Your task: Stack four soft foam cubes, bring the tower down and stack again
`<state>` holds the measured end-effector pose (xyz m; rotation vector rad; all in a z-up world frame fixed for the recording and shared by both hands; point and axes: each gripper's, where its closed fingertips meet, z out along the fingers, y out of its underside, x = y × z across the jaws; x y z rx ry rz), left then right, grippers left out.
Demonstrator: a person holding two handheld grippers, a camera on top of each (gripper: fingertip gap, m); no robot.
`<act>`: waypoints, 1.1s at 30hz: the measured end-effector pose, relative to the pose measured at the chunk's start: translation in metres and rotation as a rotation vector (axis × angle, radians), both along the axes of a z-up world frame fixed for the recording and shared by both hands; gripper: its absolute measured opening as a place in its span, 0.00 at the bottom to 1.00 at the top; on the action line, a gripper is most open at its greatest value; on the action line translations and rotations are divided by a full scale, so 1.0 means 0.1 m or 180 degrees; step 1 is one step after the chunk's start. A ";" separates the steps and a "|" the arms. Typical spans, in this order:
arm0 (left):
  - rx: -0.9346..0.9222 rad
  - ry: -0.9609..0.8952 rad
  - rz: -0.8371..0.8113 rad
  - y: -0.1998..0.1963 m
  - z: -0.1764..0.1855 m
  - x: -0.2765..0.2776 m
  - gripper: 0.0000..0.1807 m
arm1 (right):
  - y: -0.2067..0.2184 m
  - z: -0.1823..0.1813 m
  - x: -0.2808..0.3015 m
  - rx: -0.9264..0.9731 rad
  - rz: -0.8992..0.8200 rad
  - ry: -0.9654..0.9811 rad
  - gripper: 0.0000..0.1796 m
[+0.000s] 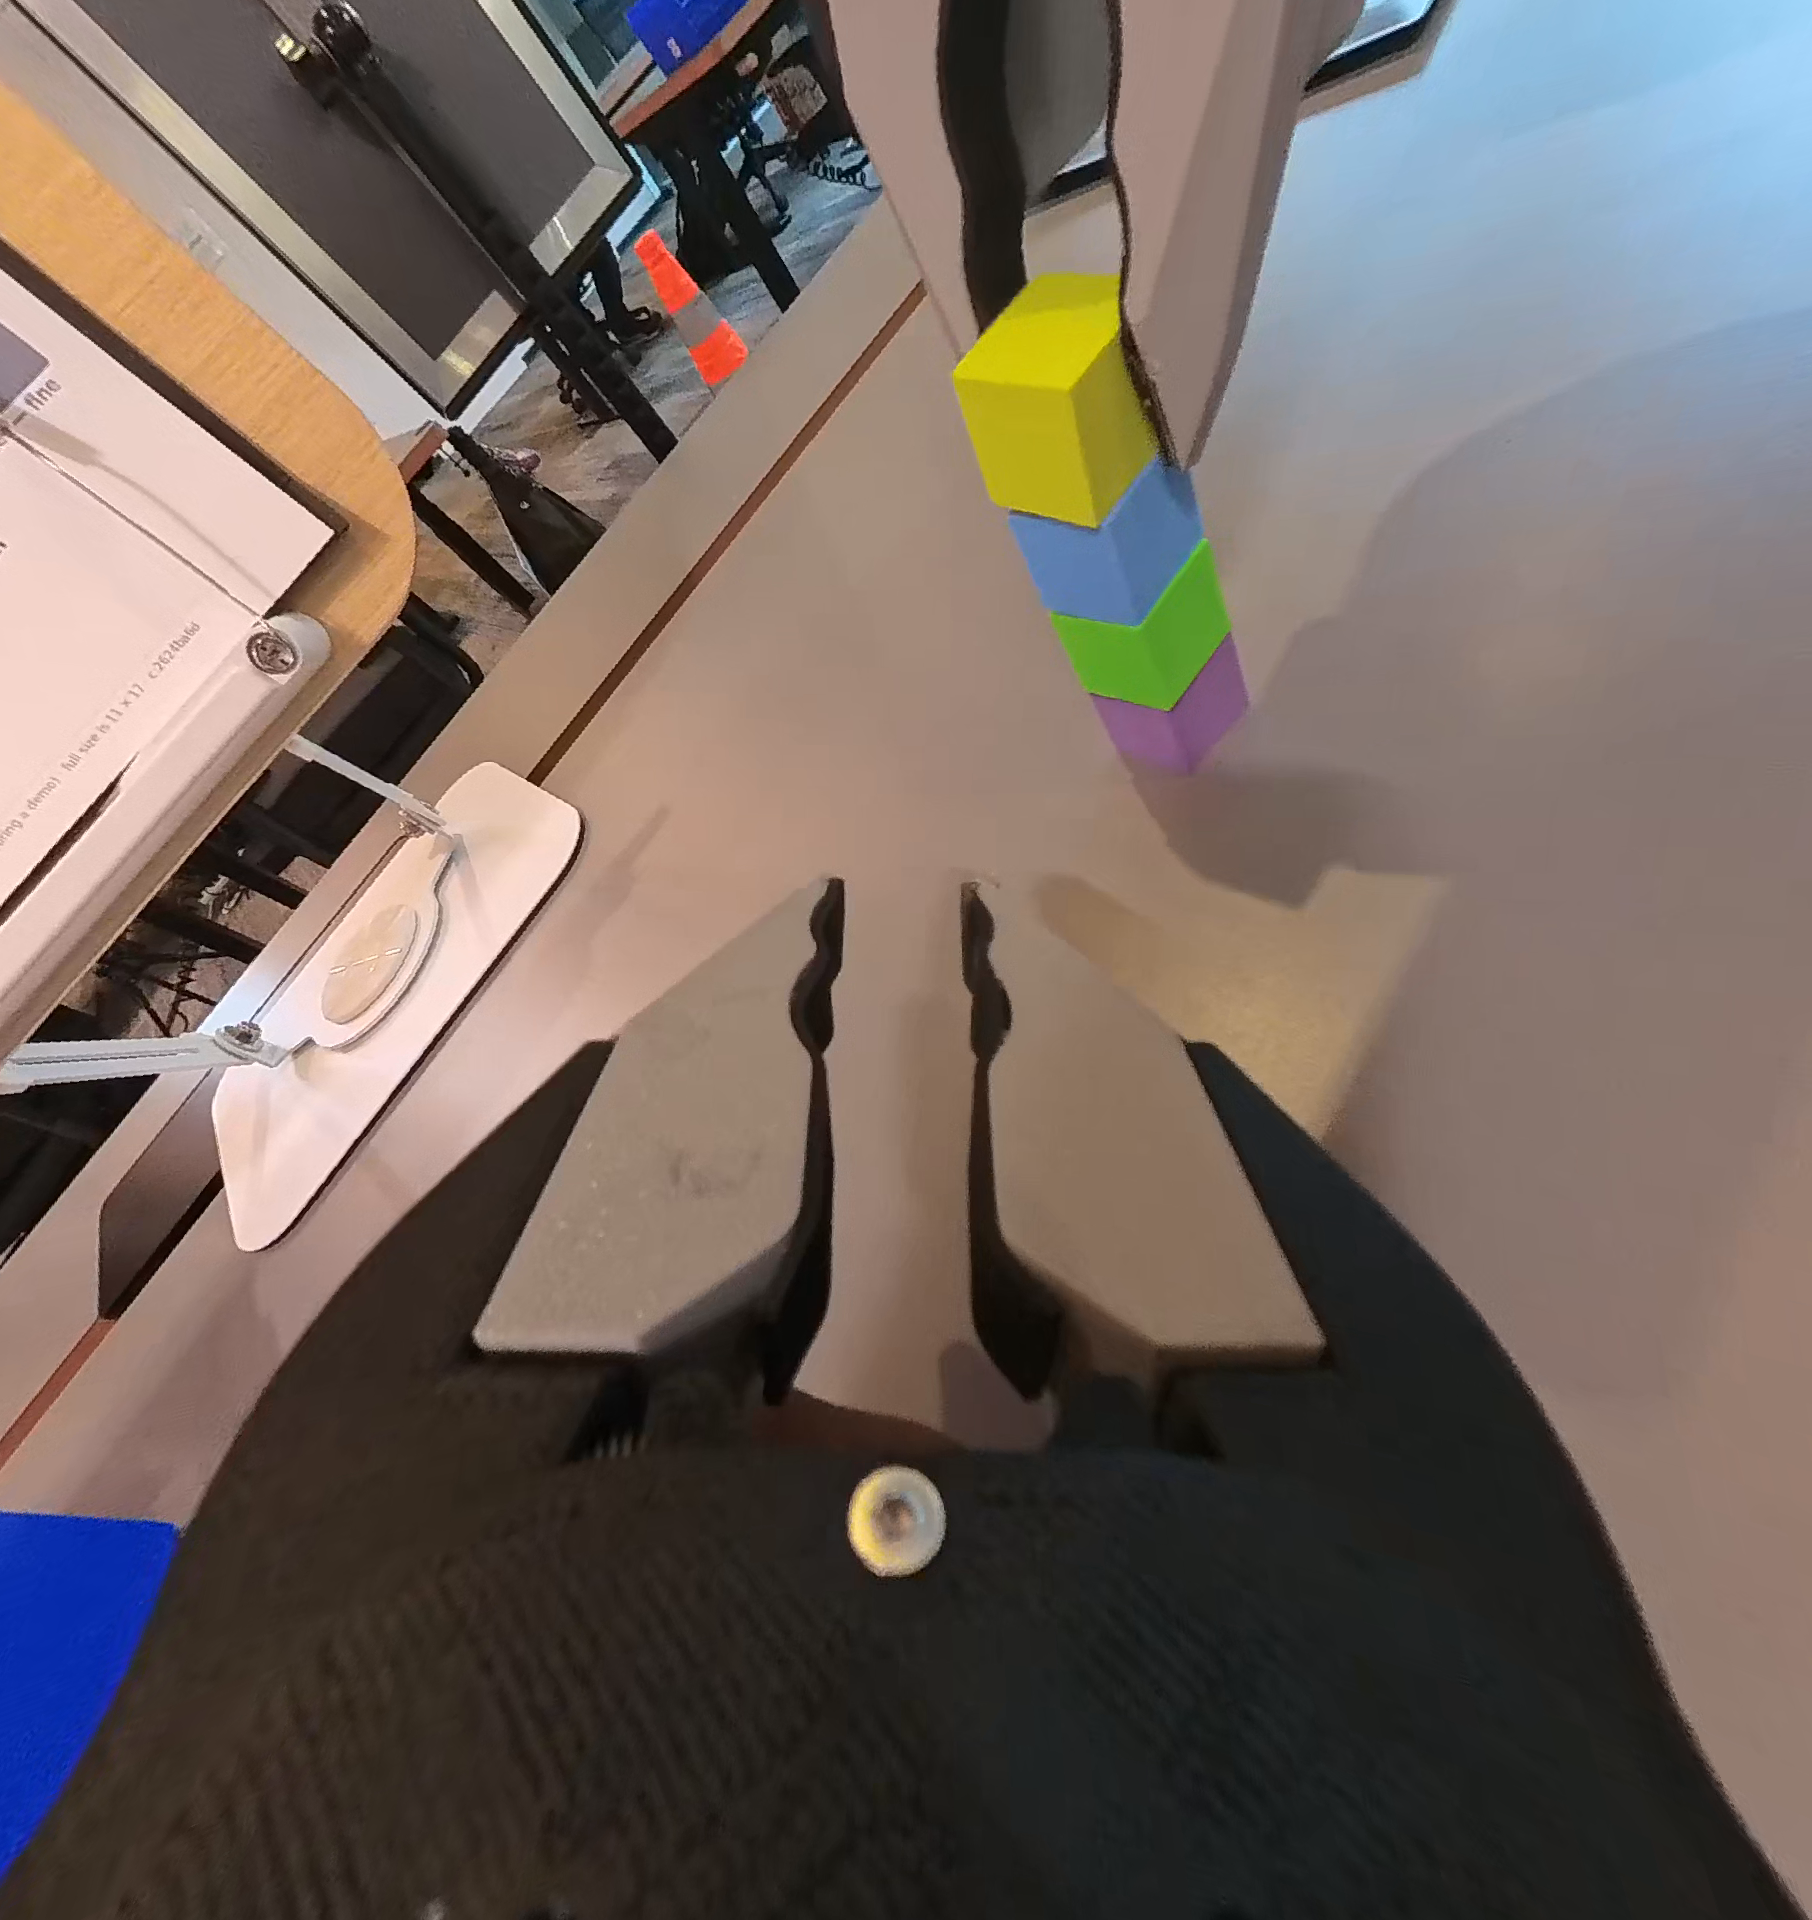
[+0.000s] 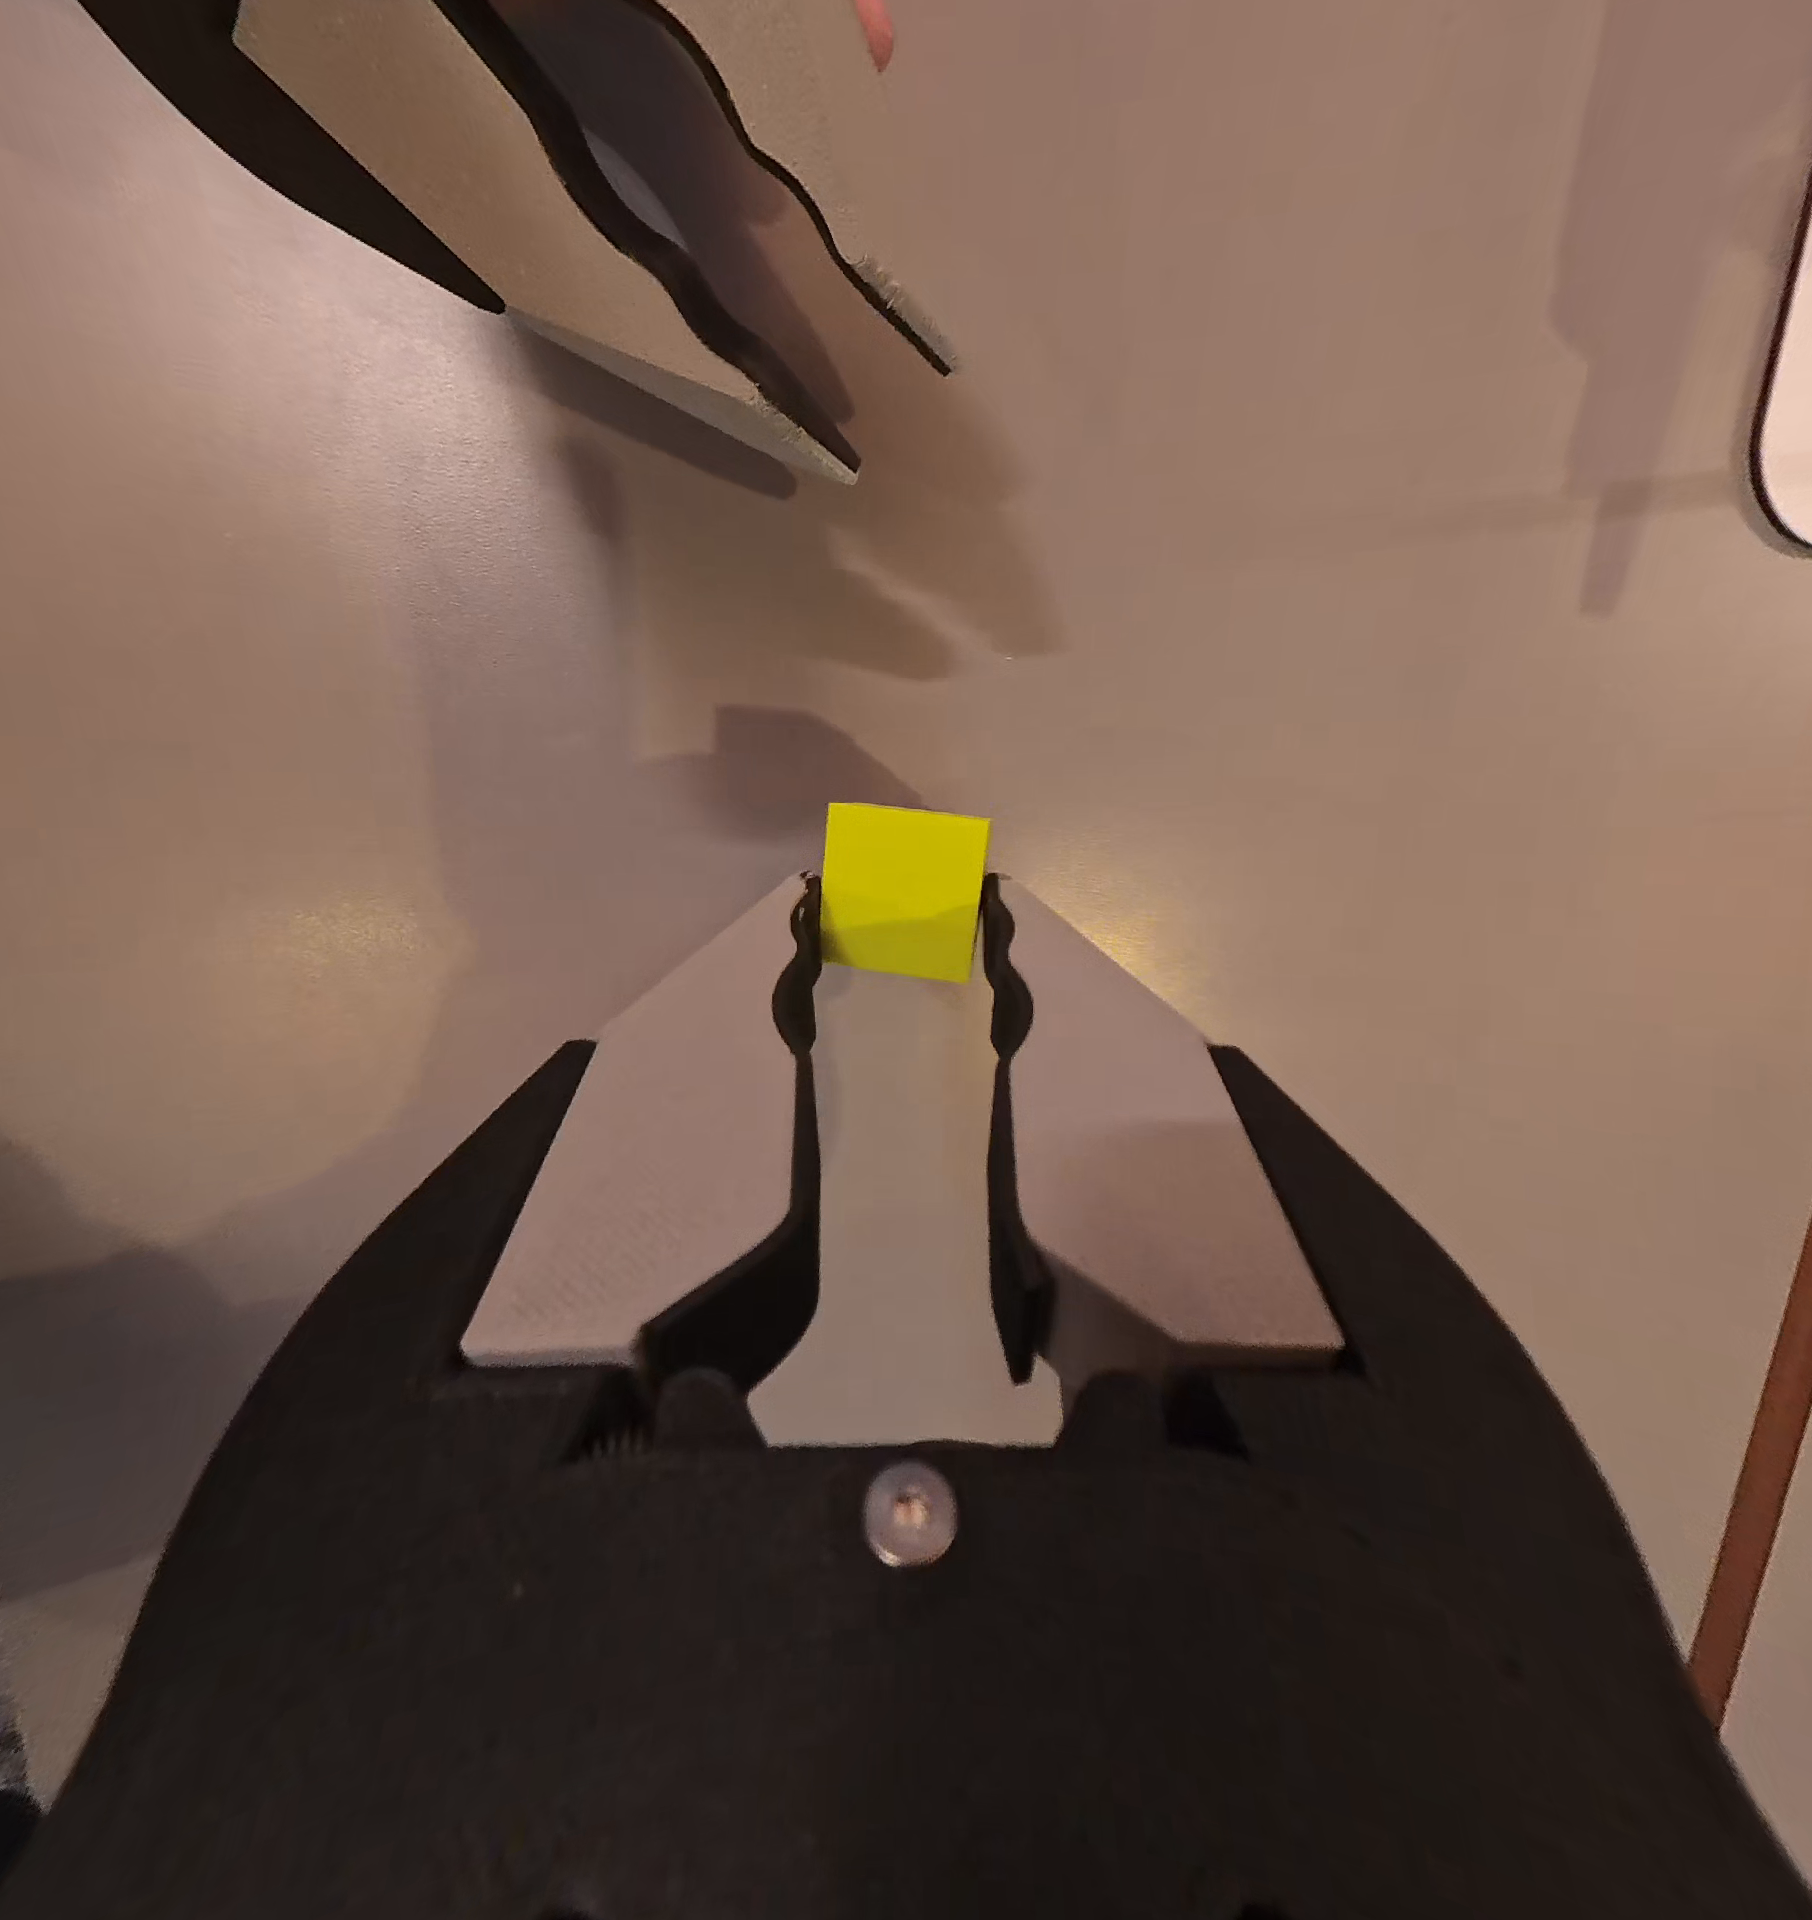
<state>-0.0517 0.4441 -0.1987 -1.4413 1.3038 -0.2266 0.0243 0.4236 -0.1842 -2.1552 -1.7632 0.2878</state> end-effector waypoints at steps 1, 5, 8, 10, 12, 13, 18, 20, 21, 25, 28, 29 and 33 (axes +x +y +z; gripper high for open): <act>-0.0013 -0.0002 0.0005 0.00 0.00 0.00 0.11 | 0.01 0.02 0.00 0.0026 -0.0020 0.0014 0.18; -0.0063 -0.0022 0.0012 0.01 0.00 -0.01 0.11 | 0.06 0.25 -0.05 0.0196 -0.0183 0.0401 0.29; -0.0077 -0.0013 0.0041 0.02 -0.01 -0.02 0.11 | -0.08 0.54 -0.18 0.0337 -0.0177 0.1047 0.18; -0.0093 -0.0007 0.0080 0.04 -0.01 -0.03 0.11 | -0.33 0.63 -0.29 0.0329 0.0036 0.1416 0.04; -0.0130 -0.0007 0.0123 0.06 -0.02 -0.05 0.11 | -0.59 0.51 -0.33 0.0211 0.0232 0.1469 0.00; -0.0149 -0.0008 0.0139 0.07 -0.03 -0.05 0.11 | -0.67 0.37 -0.34 0.0123 0.0265 0.1374 0.00; -0.0161 0.0005 0.0180 0.09 -0.05 -0.07 0.10 | -0.47 -0.34 -0.24 0.0281 -0.0148 0.0807 0.03; -0.0179 0.0019 0.0183 0.09 -0.07 -0.07 0.10 | -0.23 -0.44 -0.19 0.0443 -0.0458 0.0837 0.06; -0.0184 0.0028 0.0189 0.10 -0.07 -0.07 0.10 | -0.11 -0.45 -0.16 0.0503 -0.0617 0.0885 0.06; -0.0201 0.0042 0.0206 0.11 -0.09 -0.08 0.10 | 0.15 -0.20 -0.09 0.0762 -0.0977 0.1431 0.08; -0.0219 0.0059 0.0203 0.11 -0.11 -0.08 0.10 | 0.30 0.03 0.07 0.1026 -0.1275 0.1785 0.08; -0.0218 0.0077 0.0199 0.10 -0.12 -0.07 0.10 | 0.31 0.06 0.11 0.1007 -0.1352 0.1894 0.09; -0.0222 0.0173 0.0220 0.11 -0.18 -0.07 0.11 | 0.38 -0.03 0.29 0.0859 -0.1720 0.2042 0.14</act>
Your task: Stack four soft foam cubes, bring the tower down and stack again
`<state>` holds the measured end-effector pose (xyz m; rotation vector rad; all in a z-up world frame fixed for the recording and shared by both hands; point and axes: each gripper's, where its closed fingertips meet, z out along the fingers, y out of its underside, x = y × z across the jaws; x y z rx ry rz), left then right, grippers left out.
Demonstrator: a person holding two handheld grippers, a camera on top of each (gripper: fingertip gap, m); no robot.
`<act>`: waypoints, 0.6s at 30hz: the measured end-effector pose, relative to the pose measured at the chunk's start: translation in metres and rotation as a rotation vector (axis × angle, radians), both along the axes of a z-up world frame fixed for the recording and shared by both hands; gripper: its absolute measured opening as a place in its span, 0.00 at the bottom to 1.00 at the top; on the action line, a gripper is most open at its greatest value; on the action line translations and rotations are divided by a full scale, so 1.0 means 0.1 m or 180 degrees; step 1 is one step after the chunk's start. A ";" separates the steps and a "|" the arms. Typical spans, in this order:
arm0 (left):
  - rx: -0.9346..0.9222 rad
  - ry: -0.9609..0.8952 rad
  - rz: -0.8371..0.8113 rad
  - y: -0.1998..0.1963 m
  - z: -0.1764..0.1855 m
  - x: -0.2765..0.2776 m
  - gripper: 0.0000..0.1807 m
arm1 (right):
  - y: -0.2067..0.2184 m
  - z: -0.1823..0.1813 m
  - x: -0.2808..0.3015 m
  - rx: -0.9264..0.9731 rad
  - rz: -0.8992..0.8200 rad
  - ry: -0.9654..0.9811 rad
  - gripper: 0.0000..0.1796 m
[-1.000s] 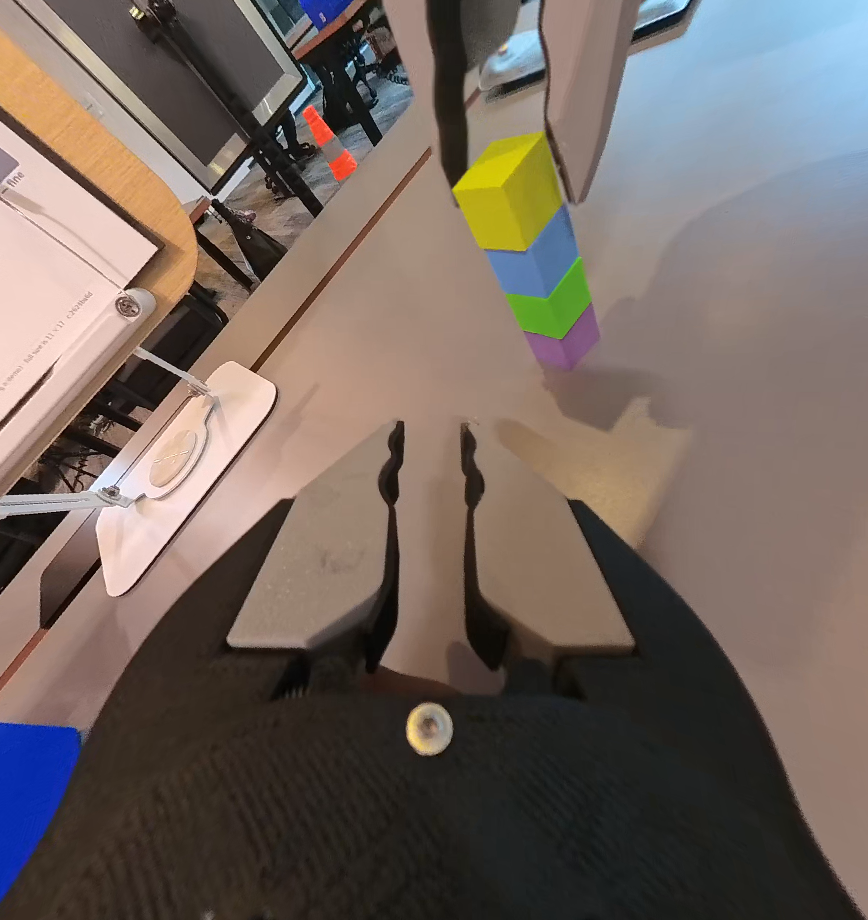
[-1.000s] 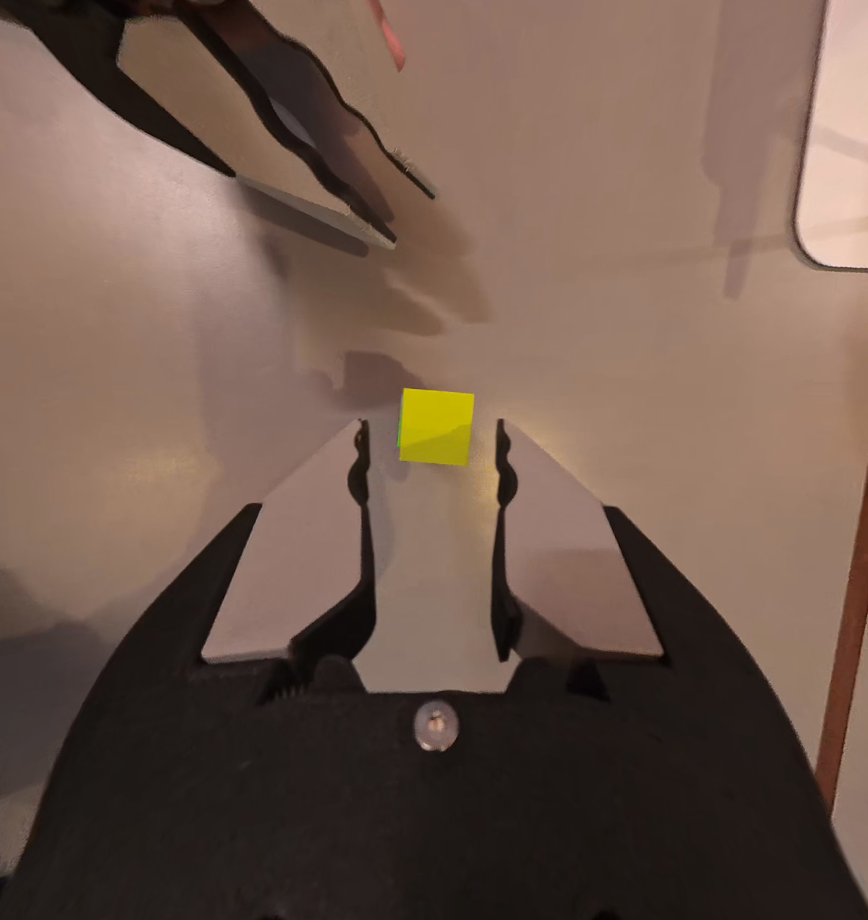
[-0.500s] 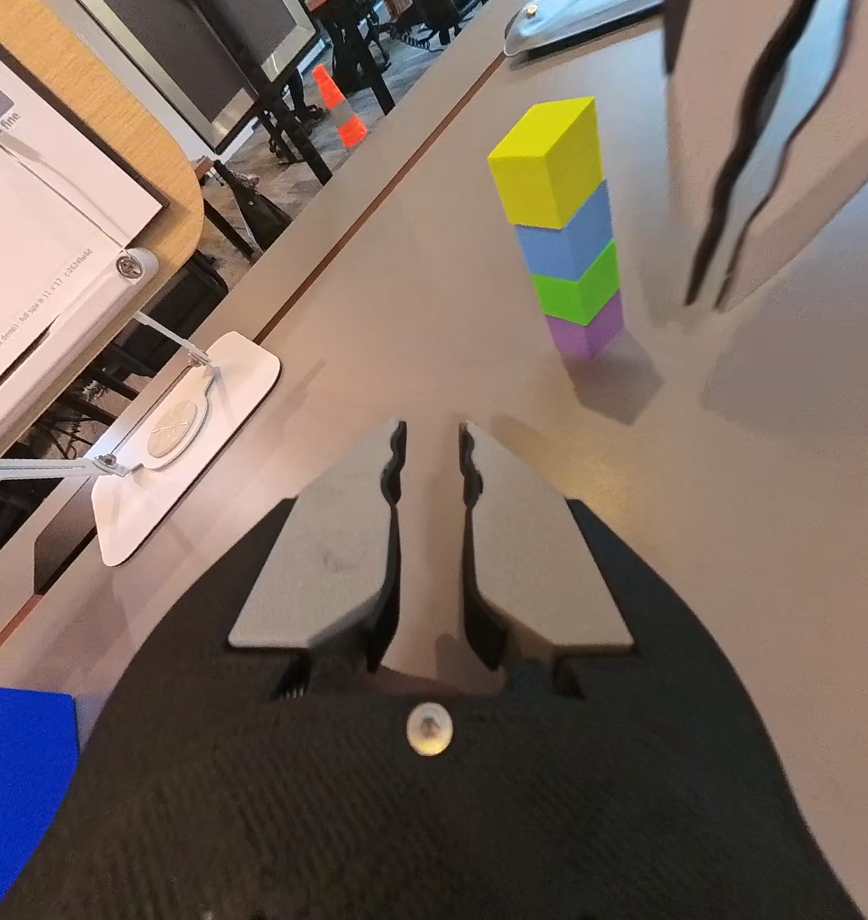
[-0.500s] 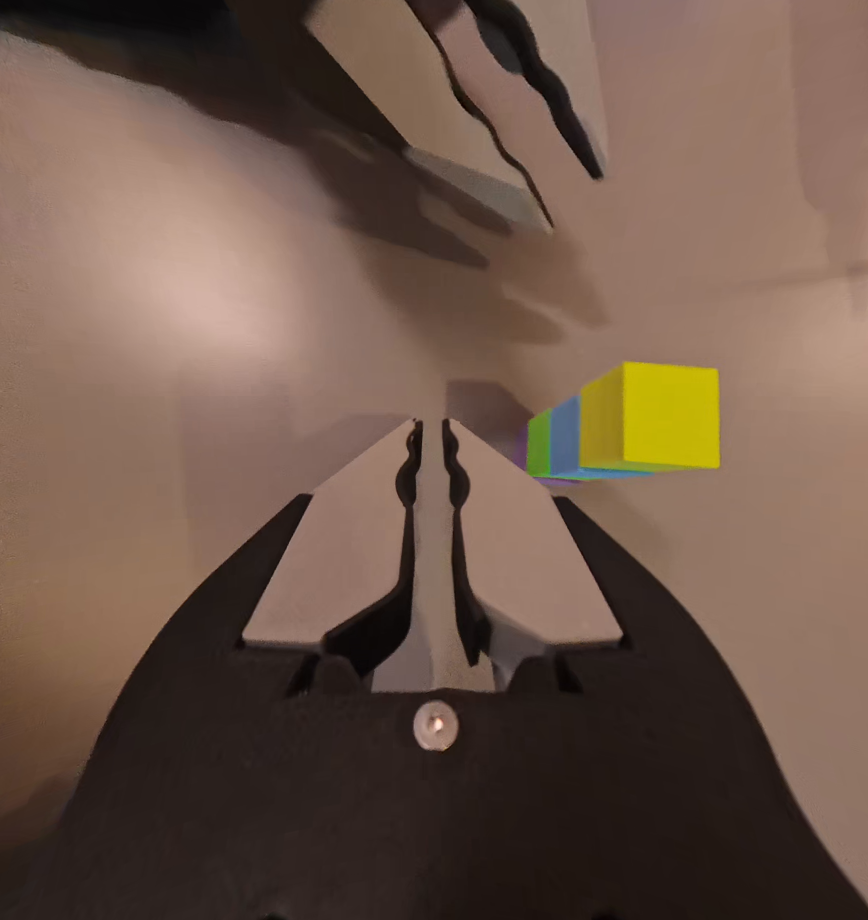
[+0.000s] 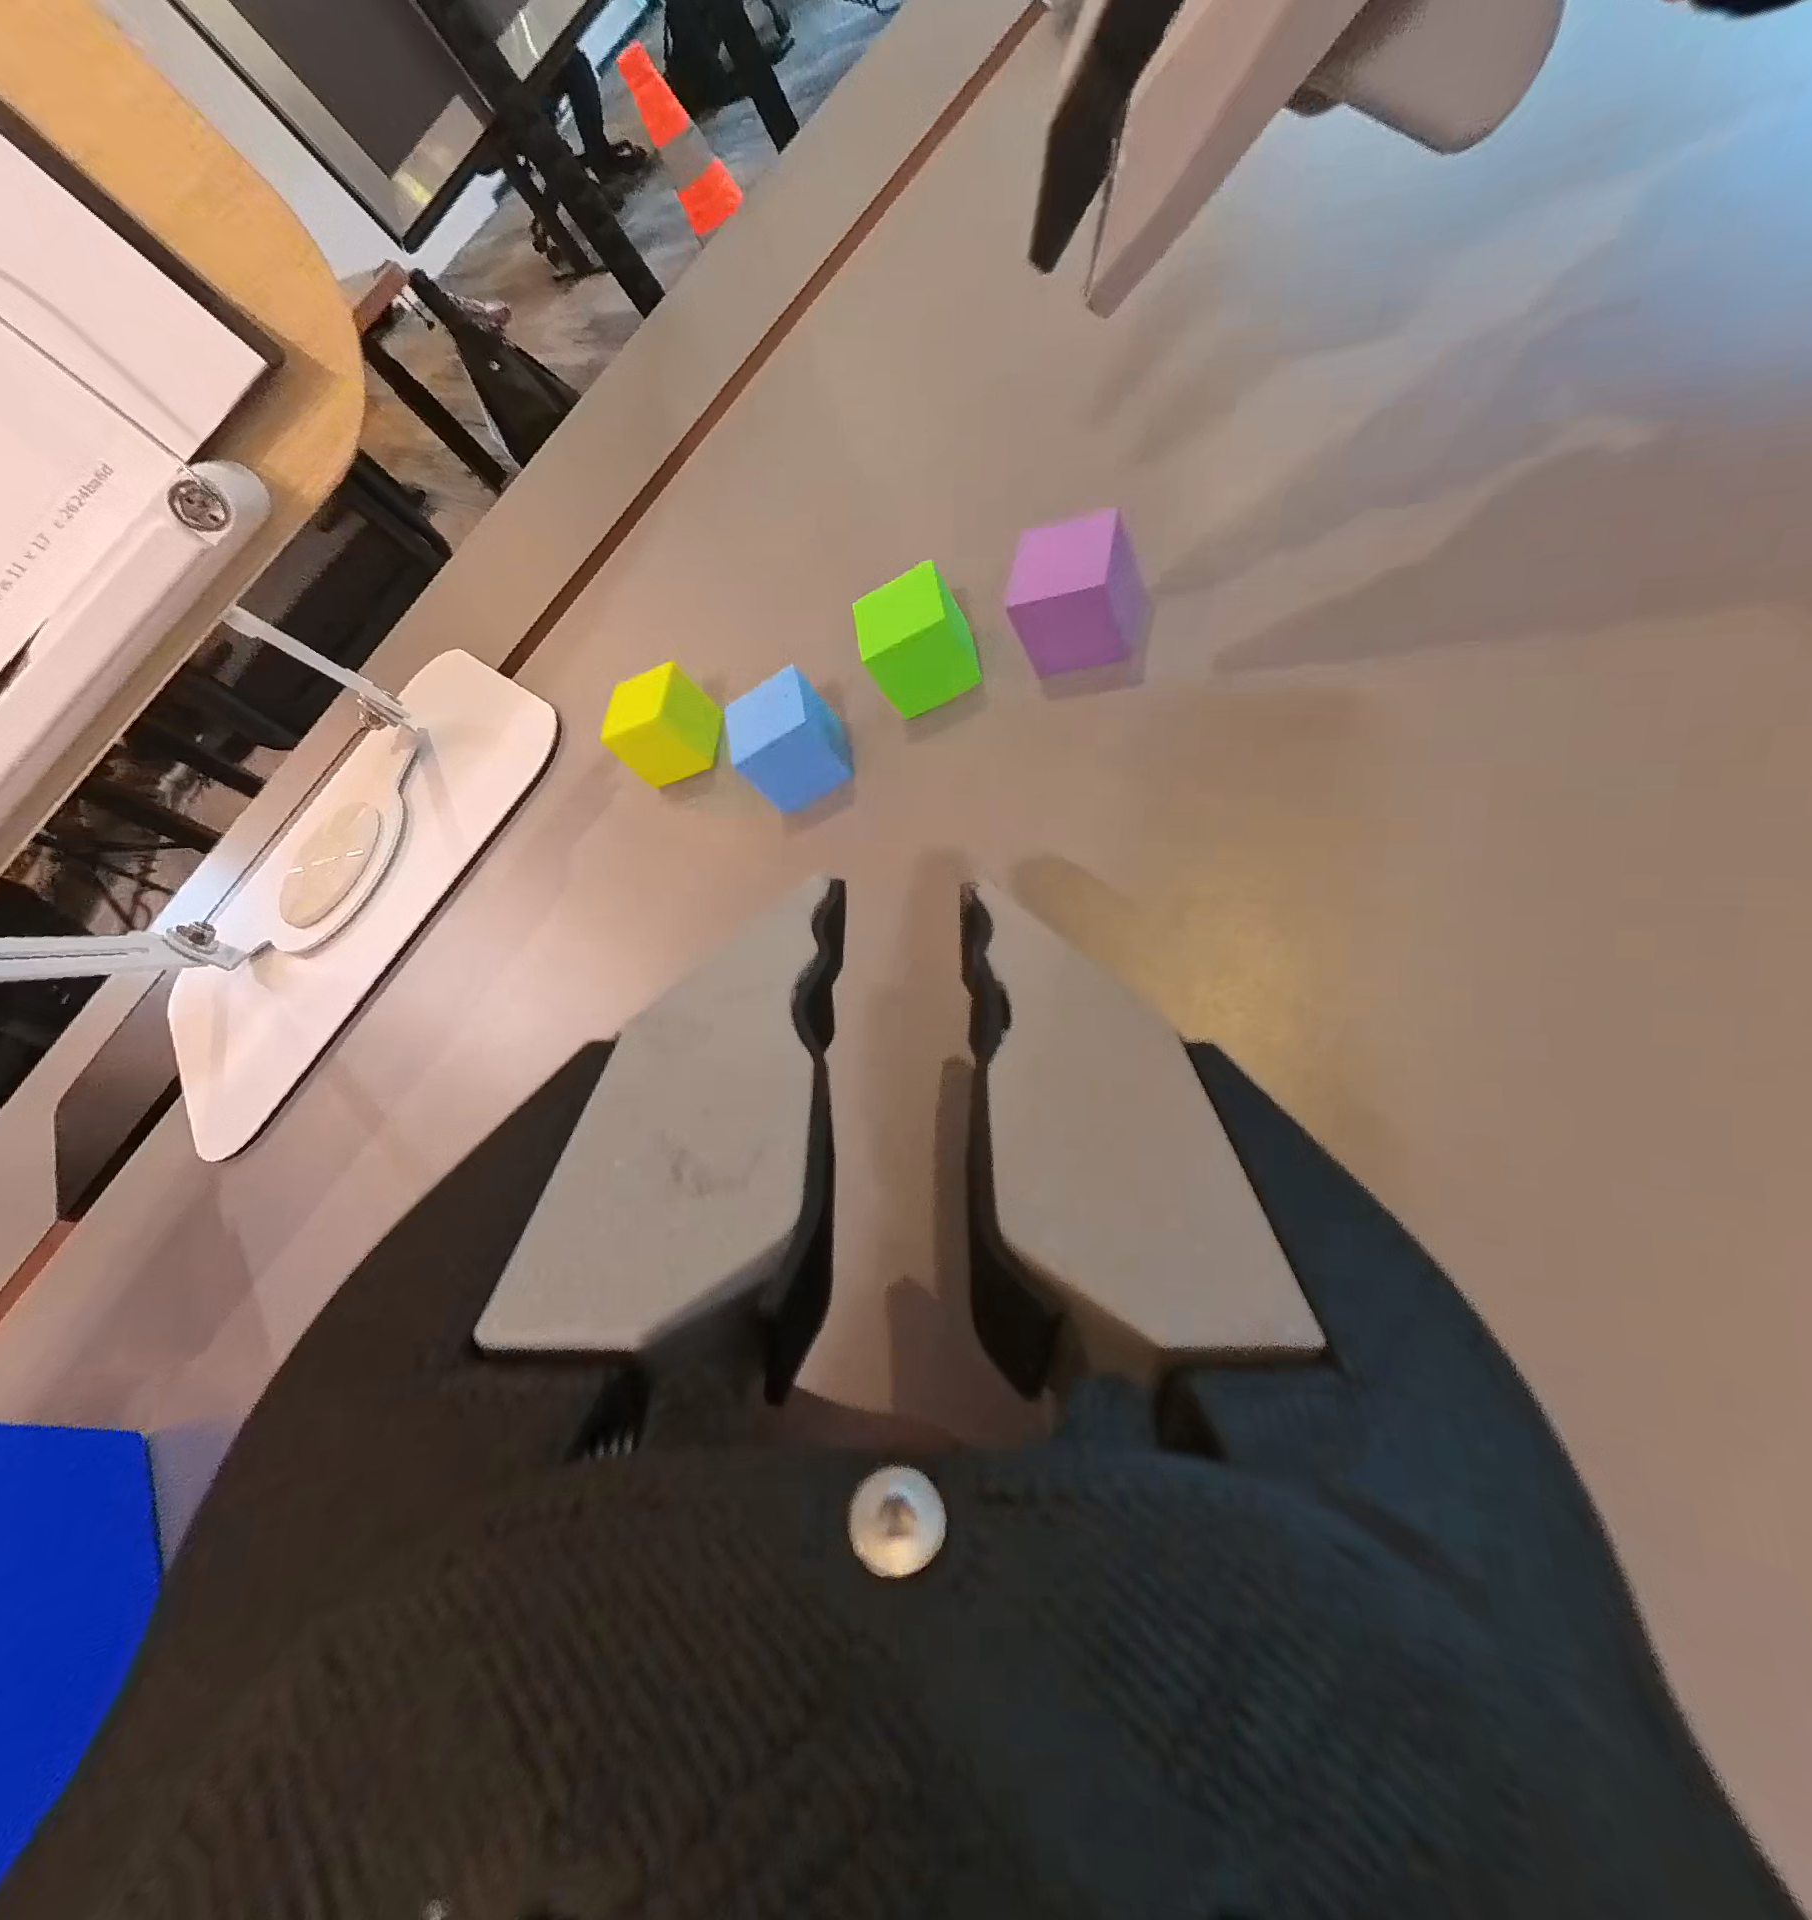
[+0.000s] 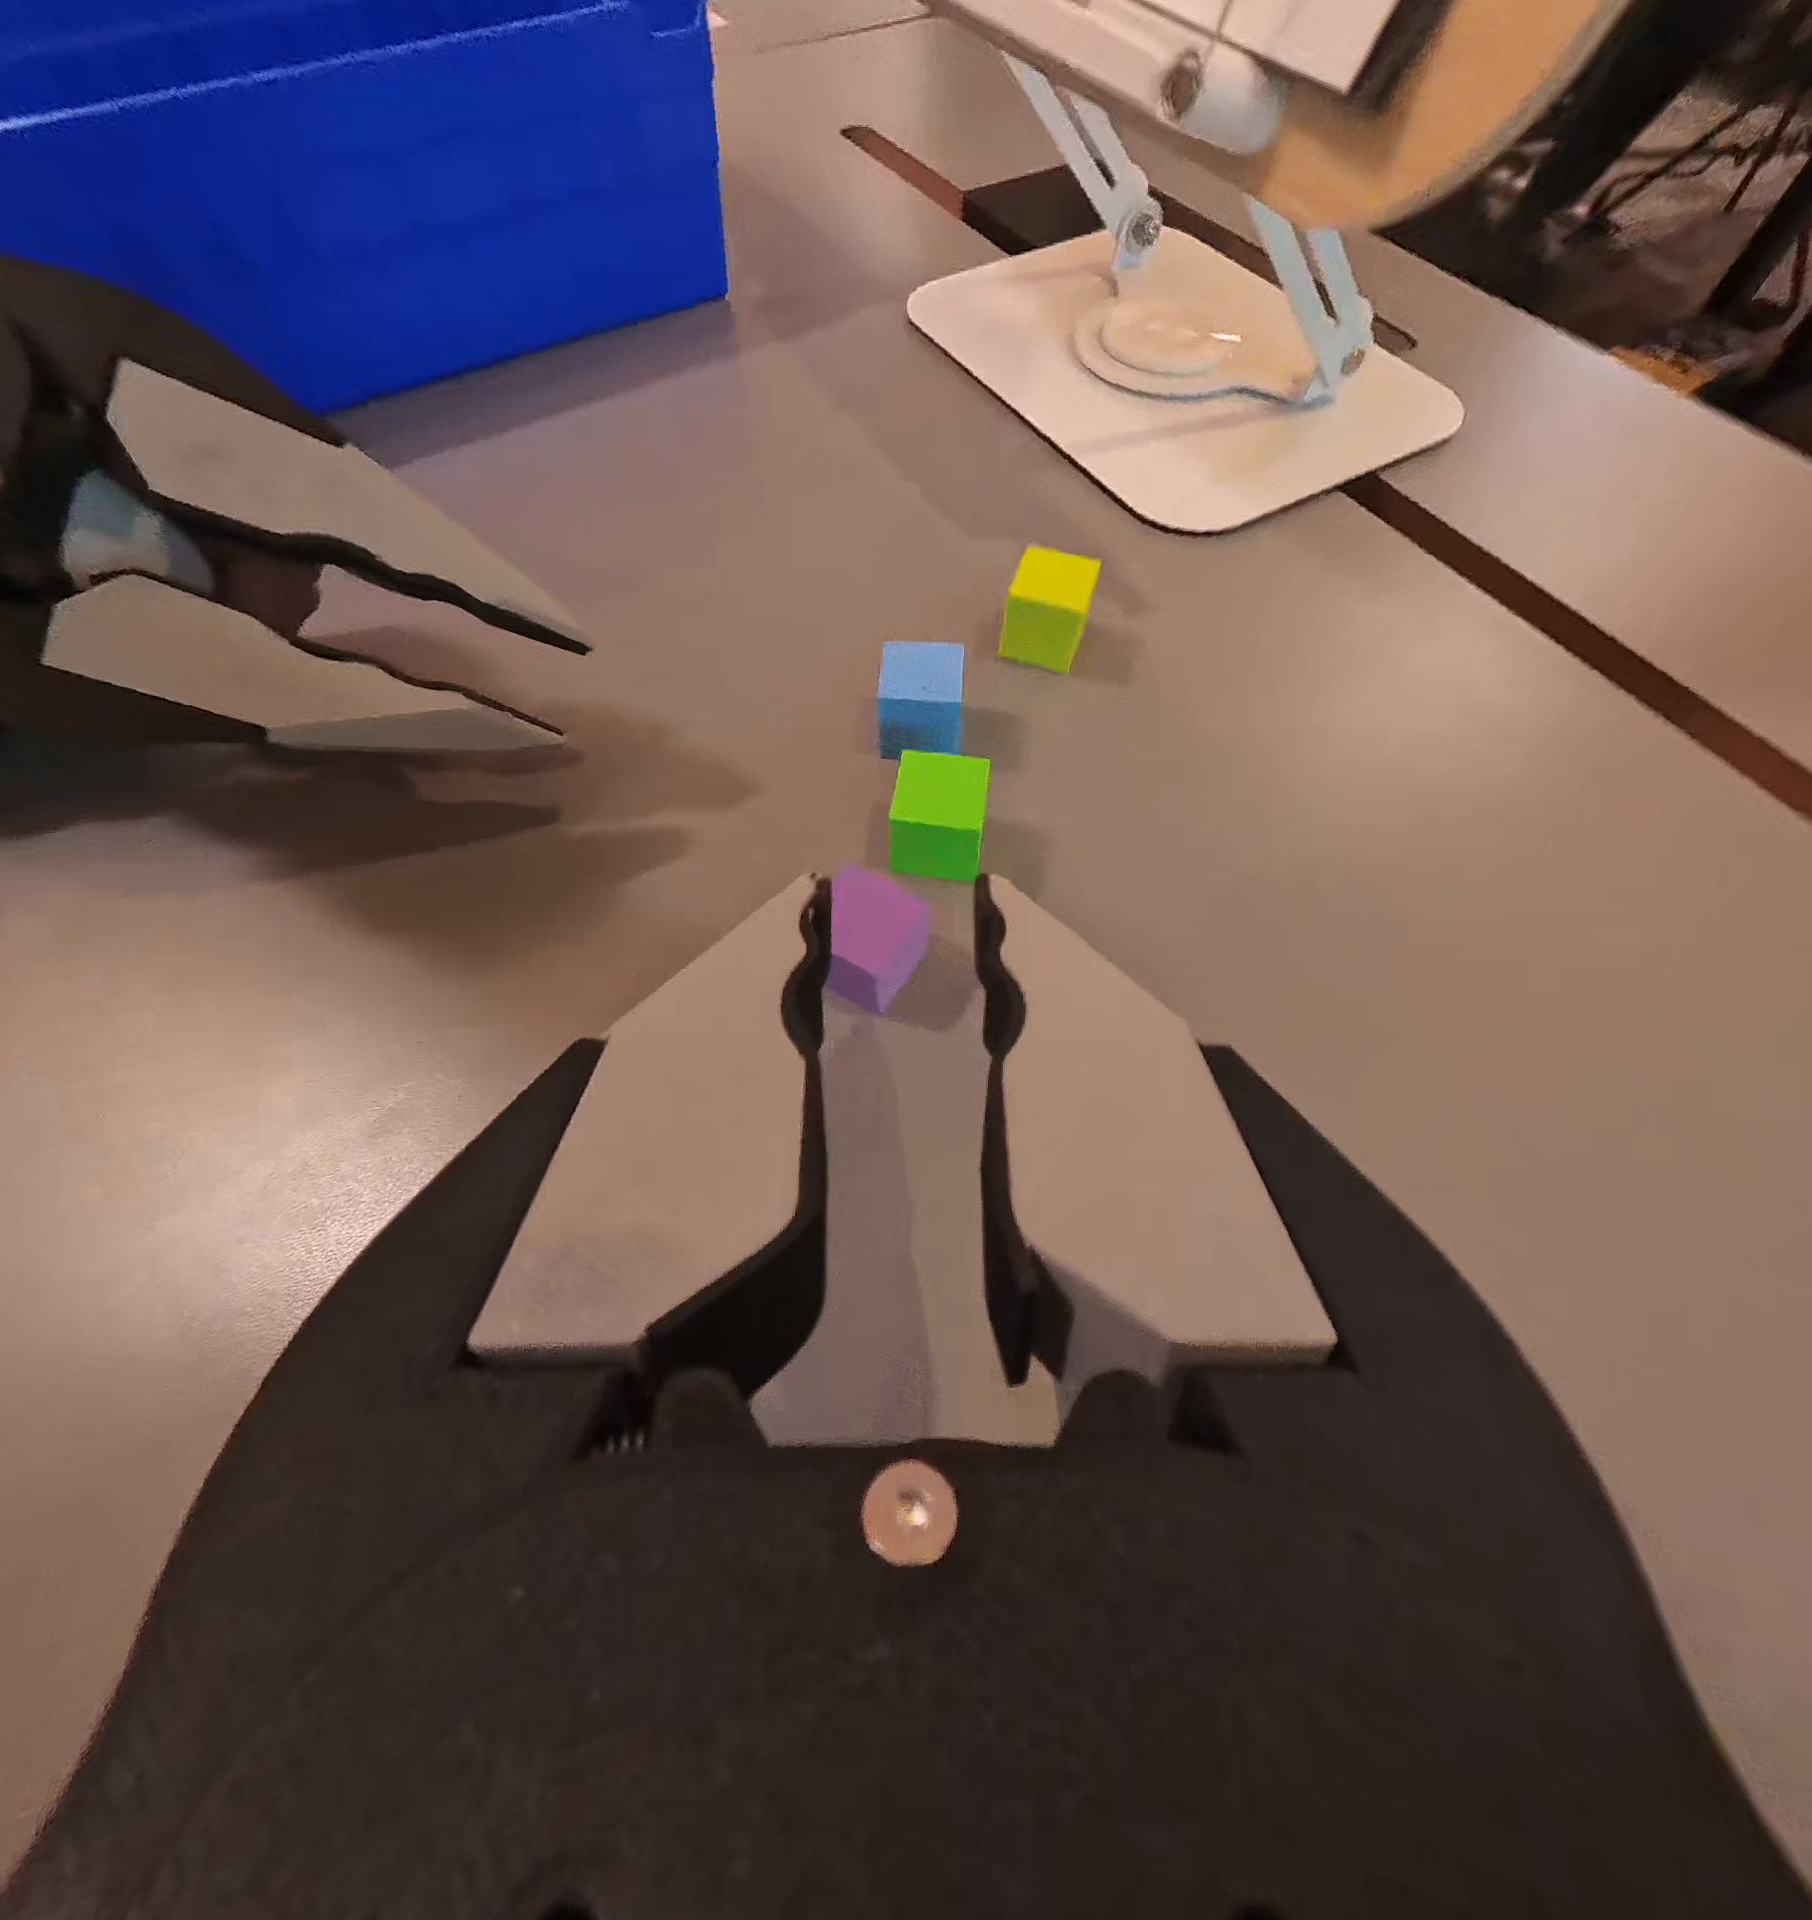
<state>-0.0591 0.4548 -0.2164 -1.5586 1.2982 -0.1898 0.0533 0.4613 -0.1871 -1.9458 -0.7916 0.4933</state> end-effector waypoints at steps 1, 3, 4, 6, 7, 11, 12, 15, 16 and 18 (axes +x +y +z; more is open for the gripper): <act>-0.0019 0.0012 0.0014 0.01 -0.02 0.00 0.11 | -0.02 -0.03 0.00 -0.0075 0.0014 0.0072 0.15; -0.0064 0.0011 0.0052 0.02 -0.04 -0.02 0.11 | -0.06 -0.11 -0.03 -0.0290 0.0040 0.0170 0.19; -0.0091 0.0004 0.0077 0.04 -0.04 -0.03 0.11 | -0.07 -0.14 -0.05 -0.0367 0.0028 0.0191 0.20; -0.0140 -0.0006 0.0135 0.06 -0.06 -0.05 0.11 | -0.04 -0.20 -0.08 -0.0436 -0.0086 0.0203 0.20; -0.0160 -0.0013 0.0165 0.08 -0.06 -0.06 0.11 | -0.03 -0.24 -0.11 -0.0478 -0.0132 0.0207 0.22; -0.0226 -0.0045 0.0274 0.13 -0.07 -0.11 0.12 | 0.04 -0.40 -0.25 -0.0698 -0.0255 0.0149 0.35; -0.0250 -0.0055 0.0284 0.14 -0.07 -0.11 0.12 | 0.04 -0.43 -0.28 -0.0728 -0.0267 0.0109 0.35; -0.0334 -0.0061 0.0295 0.14 -0.08 -0.13 0.14 | 0.05 -0.55 -0.28 -0.0769 -0.0351 -0.0094 0.28; -0.0358 -0.0054 0.0286 0.14 -0.09 -0.13 0.14 | 0.05 -0.60 -0.26 -0.0781 -0.0383 -0.0185 0.24; -0.0378 -0.0030 0.0258 0.12 -0.11 -0.12 0.14 | 0.04 -0.65 -0.26 -0.0770 -0.0371 -0.0317 0.16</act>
